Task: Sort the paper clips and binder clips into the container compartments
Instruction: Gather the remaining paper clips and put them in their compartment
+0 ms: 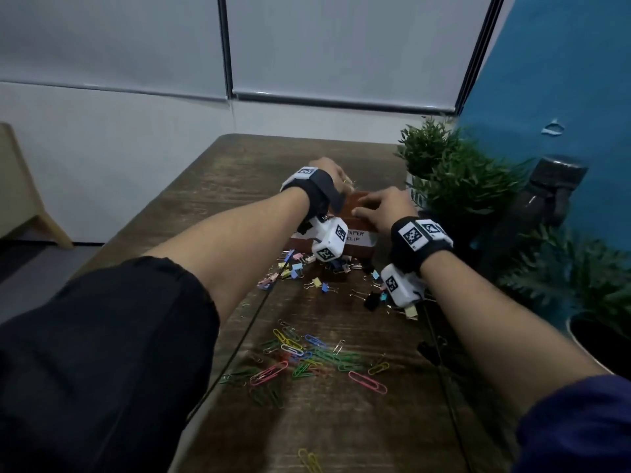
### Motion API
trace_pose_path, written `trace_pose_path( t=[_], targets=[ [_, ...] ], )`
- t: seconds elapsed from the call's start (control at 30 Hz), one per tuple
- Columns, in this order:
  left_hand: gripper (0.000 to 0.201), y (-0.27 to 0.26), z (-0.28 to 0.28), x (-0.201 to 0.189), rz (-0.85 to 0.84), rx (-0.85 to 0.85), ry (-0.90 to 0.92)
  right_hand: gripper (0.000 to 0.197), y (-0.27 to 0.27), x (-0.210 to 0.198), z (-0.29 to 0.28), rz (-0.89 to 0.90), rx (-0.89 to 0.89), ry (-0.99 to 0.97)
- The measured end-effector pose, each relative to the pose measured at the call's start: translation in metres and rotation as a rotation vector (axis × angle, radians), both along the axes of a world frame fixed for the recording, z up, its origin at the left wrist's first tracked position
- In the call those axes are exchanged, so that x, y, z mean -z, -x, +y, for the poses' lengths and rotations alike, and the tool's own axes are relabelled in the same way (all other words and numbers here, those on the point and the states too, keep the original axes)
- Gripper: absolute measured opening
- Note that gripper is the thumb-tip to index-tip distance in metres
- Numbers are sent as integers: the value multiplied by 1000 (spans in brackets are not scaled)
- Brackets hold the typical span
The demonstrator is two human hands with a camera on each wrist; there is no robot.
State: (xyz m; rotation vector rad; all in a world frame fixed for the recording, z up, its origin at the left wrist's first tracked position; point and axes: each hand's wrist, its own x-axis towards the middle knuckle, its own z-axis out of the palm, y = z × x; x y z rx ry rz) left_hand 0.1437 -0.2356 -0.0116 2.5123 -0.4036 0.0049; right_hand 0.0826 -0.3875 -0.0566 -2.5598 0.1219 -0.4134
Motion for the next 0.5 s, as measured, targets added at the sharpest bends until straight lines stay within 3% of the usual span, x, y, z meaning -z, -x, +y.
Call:
trace_pose_path(
  t=[0.17,0.33,0.43,0.5],
  targets=[
    [38,5,-8,13,-16,99,-125,18,19,-1,-12,-25,-11,-76],
    [30,45,7,2,-254,156,-131,17,82,-10,-5,14,-107,-65],
    [22,95,36,0,-305,275,-174,16,133,-10,3,175,-235,63],
    [22,138,61,5,-190,407,-268,14,165,-7,7,338,-317,189]
  ],
)
